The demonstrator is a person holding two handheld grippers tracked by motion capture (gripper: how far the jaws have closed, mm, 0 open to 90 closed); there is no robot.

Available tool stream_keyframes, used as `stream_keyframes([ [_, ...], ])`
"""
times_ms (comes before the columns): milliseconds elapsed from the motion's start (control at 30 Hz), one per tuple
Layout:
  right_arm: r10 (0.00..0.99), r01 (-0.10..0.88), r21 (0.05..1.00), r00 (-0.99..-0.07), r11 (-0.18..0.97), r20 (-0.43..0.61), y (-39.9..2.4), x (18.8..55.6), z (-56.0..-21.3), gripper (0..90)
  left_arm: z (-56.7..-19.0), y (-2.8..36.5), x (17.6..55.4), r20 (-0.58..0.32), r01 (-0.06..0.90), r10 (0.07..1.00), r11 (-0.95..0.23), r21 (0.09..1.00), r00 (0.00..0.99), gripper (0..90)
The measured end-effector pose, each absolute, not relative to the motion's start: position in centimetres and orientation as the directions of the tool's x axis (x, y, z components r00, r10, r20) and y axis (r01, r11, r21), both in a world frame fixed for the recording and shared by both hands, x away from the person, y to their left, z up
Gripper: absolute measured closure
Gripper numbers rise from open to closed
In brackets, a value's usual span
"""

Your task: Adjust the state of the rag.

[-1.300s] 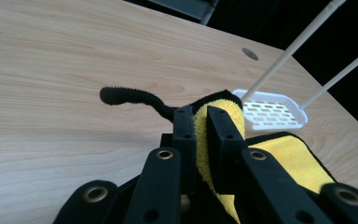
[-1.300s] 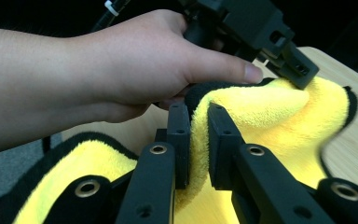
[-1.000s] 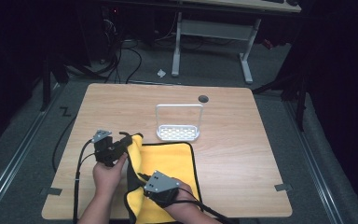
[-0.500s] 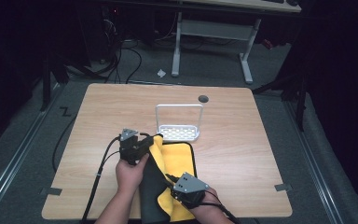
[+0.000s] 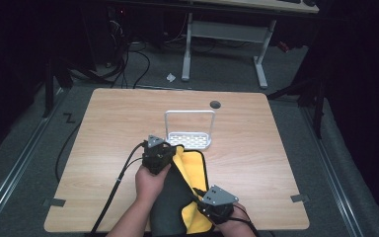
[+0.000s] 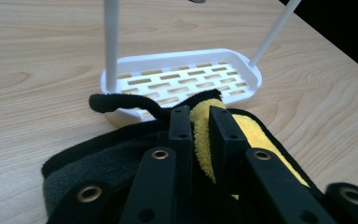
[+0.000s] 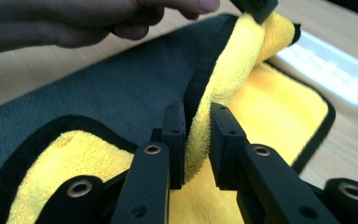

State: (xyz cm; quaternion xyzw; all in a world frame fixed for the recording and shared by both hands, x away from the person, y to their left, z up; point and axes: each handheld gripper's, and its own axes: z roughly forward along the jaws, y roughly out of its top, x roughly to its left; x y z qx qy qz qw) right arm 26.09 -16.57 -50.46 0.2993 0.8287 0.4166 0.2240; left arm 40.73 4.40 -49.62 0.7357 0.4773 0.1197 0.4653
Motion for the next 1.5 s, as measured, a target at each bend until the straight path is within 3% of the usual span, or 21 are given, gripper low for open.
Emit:
stream_keyframes([
  [200, 0.693, 0.330, 0.817, -0.712, 0.472, -0.113, -17.3, 26.0, -50.9, 76.5, -49.7, 3.5, 40.9, -0.266, 0.590, 0.803, -0.127, 0.797, 0.533, 78.6],
  [300, 0.710, 0.340, 0.821, -0.696, 0.459, -0.109, -17.6, 25.9, -50.7, 68.6, -49.8, 2.7, 41.1, -0.287, 0.593, 0.786, -0.122, 0.796, 0.547, 76.0],
  [433, 0.740, 0.327, 0.847, -0.664, 0.420, -0.111, -18.3, 25.8, -50.0, 59.3, -49.8, 1.6, 40.9, -0.323, 0.585, 0.742, -0.113, 0.803, 0.588, 57.7],
  [600, 0.752, 0.334, 0.850, -0.651, 0.408, -0.105, -18.6, 26.2, -50.1, 58.6, -49.3, 1.5, 40.3, -0.328, 0.566, 0.720, -0.109, 0.817, 0.612, 48.3],
  [1233, 0.732, 0.355, 0.820, -0.673, 0.449, -0.109, -17.7, 26.8, -51.2, 60.1, -51.2, 11.0, 35.5, -0.282, 0.570, 0.755, -0.145, 0.809, 0.592, 47.7],
  [1500, 0.764, 0.404, 0.814, -0.642, 0.417, -0.073, -18.2, 29.1, -51.6, 65.4, -52.2, 11.2, 35.5, -0.249, 0.579, 0.766, -0.190, 0.793, 0.593, 61.2],
])
